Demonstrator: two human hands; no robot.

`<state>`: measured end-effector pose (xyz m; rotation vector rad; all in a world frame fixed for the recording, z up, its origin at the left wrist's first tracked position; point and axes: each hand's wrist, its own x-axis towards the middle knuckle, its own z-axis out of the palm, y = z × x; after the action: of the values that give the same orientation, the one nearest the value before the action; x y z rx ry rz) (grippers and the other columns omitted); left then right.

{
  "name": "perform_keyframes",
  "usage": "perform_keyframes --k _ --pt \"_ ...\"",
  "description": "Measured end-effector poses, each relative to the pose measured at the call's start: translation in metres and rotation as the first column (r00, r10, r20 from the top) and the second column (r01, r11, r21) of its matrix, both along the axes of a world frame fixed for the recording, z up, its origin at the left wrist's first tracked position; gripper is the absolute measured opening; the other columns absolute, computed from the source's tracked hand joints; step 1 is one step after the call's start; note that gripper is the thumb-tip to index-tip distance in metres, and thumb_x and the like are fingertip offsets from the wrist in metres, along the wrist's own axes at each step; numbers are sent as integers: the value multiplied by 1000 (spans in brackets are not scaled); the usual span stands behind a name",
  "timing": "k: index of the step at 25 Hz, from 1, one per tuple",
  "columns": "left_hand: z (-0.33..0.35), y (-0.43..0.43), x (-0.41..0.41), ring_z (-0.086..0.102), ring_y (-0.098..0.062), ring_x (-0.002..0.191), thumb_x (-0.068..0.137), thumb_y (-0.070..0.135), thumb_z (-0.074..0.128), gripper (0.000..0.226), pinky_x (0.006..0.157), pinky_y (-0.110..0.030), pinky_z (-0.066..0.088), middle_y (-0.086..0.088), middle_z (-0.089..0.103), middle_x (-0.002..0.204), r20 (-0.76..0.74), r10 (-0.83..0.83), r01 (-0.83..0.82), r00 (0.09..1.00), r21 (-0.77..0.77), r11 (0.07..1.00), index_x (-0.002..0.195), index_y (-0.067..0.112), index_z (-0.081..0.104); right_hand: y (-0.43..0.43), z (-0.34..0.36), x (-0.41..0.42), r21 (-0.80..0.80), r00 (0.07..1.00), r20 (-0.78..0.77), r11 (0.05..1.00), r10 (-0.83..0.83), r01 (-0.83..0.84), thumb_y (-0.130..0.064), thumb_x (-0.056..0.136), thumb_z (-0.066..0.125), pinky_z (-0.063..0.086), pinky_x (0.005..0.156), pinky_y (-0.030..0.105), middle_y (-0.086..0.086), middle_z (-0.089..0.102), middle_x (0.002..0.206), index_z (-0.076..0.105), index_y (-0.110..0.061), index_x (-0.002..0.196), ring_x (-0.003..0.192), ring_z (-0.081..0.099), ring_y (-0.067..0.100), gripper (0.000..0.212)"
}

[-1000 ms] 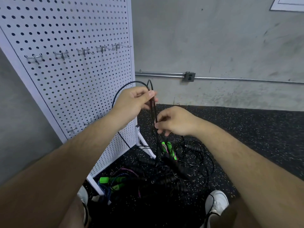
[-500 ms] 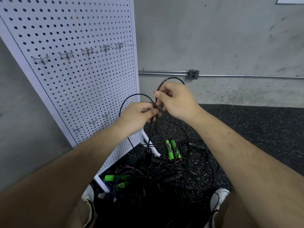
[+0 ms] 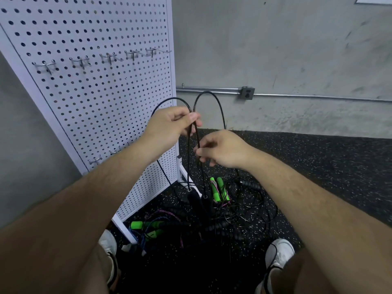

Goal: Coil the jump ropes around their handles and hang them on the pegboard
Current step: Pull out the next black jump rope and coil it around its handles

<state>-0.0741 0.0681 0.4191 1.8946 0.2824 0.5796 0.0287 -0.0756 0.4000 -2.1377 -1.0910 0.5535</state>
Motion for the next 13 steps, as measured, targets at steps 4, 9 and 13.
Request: perform_keyframes --k 4,9,13 --pt "-10 2 3 72 -14 86 99 18 64 15 89 -42 60 3 76 107 -24 -5 5 1000 7 1000 88 20 74 1 6 5 217 995 -8 971 -103 102 -15 97 65 55 59 27 5 74 76 73 -15 88 55 63 9 12" --pt "-21 -2 6 73 -27 95 100 20 63 16 93 -45 59 -9 76 95 -57 23 -23 998 -12 1000 95 10 74 8 10 9 362 992 -6 924 -127 121 -17 96 67 62 67 41 7 73 75 74 -19 89 69 71 28 10" --pt "-17 -1 3 74 -19 92 100 17 62 16 90 -38 60 -7 77 93 -44 4 -7 999 -67 998 96 8 74 11 9 8 391 990 -13 911 -139 133 -18 94 70 63 71 43 5 74 76 78 -19 96 71 72 26 8"
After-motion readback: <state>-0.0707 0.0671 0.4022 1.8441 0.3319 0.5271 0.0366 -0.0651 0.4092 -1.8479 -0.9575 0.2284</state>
